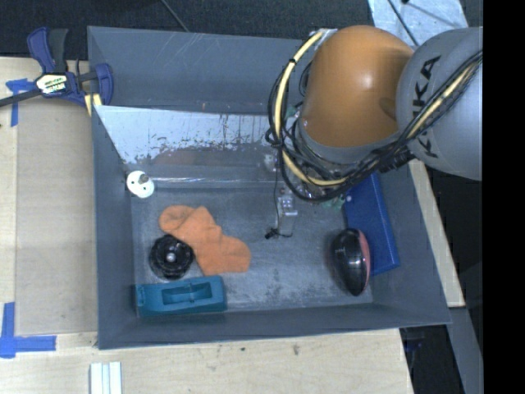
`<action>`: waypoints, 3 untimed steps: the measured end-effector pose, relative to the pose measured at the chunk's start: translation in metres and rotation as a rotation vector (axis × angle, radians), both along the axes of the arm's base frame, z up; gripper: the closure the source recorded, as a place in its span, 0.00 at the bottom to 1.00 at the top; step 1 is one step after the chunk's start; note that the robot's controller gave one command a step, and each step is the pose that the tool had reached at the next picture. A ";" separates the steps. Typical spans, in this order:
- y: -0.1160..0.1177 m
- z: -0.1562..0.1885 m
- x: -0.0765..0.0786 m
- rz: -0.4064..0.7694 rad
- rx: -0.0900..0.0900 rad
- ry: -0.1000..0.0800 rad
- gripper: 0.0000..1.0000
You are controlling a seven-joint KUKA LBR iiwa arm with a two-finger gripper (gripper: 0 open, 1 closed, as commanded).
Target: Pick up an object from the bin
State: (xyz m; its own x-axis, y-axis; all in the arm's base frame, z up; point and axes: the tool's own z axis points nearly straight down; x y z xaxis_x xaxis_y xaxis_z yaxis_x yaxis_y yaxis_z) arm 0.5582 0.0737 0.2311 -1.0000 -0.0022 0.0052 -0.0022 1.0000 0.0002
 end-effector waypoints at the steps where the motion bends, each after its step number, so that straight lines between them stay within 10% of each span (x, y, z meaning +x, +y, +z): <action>1: 0.000 0.005 0.002 -0.002 0.001 -0.009 0.00; 3: 0.043 -0.088 -0.014 -0.060 0.000 -0.008 0.00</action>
Offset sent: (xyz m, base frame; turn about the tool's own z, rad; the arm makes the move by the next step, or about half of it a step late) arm -0.0042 0.0387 -0.0864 0.0781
